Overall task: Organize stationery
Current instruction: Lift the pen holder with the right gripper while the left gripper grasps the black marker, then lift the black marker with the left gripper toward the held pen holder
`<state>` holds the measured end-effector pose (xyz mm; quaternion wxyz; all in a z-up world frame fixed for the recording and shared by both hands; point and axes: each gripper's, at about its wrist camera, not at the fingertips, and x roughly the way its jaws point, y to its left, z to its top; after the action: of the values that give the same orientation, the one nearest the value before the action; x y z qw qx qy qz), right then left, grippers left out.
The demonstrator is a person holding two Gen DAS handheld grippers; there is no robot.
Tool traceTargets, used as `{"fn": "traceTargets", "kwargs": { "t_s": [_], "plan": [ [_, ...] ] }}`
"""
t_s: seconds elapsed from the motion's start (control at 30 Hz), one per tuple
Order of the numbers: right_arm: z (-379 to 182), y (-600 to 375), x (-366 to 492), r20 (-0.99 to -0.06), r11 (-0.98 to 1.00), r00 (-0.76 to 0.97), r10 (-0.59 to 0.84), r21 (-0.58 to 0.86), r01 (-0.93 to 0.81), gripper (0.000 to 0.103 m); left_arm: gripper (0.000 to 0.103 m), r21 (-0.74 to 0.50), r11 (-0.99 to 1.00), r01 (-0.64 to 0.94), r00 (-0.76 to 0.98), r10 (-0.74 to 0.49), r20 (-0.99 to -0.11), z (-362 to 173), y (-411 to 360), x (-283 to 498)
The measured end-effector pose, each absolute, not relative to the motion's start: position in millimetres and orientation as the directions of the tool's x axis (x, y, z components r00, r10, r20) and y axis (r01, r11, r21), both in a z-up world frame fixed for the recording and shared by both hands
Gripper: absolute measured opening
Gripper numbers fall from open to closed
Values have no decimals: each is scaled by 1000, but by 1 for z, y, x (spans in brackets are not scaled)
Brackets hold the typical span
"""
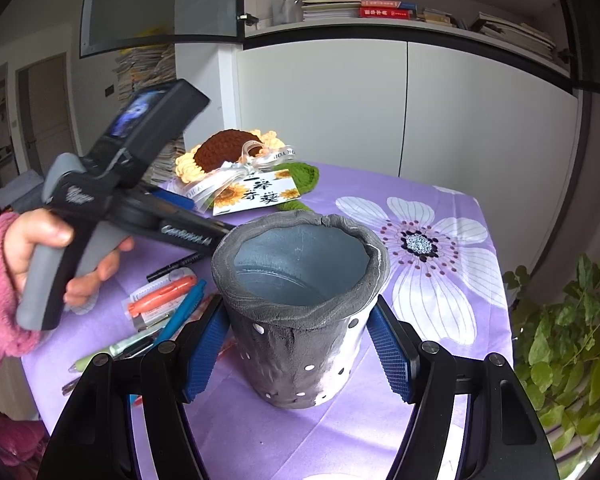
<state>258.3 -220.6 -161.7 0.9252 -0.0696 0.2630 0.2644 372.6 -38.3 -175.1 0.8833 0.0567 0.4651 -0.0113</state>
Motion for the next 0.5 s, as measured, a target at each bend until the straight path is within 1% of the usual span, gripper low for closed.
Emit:
{"fn": "traceTargets", "kwargs": {
  "t_s": [0.03, 0.1, 0.13, 0.17, 0.23, 0.33, 0.4, 0.43, 0.5],
  "plan": [
    [-162, -221, 259, -523, 850, 721, 455, 15, -526, 71, 68, 103, 992, 72, 561, 45, -826, -177, -39, 376],
    [-162, -221, 260, -522, 851, 719, 458, 22, -525, 71, 59, 126, 989, 78, 552, 63, -831, -181, -42, 380],
    [-162, -222, 260, -522, 851, 719, 459, 24, -525, 71, 50, 136, 987, 81, 546, 70, -835, -183, -43, 382],
    [-162, -221, 260, -522, 851, 719, 458, 24, -524, 71, 38, 145, 986, 80, 537, 80, -840, -185, -43, 384],
    [-162, -221, 260, -523, 851, 720, 456, 21, -524, 71, 27, 130, 988, 79, 527, 69, -847, -187, -41, 387],
    [-162, -219, 259, -525, 852, 723, 450, 8, -524, 71, 26, 133, 988, 75, 524, 74, -849, -186, -41, 390],
    [-162, -218, 258, -526, 852, 725, 445, 0, -523, 71, 14, 142, 987, 79, 525, 80, -847, -186, -43, 389],
    [-162, -217, 257, -526, 852, 726, 444, -2, -523, 71, 12, 142, 987, 78, 525, 80, -847, -186, -42, 388],
    [-162, -217, 257, -525, 853, 726, 444, -1, -522, 71, 12, 133, 989, 71, 532, 75, -843, -186, -42, 389]
  ]
}}
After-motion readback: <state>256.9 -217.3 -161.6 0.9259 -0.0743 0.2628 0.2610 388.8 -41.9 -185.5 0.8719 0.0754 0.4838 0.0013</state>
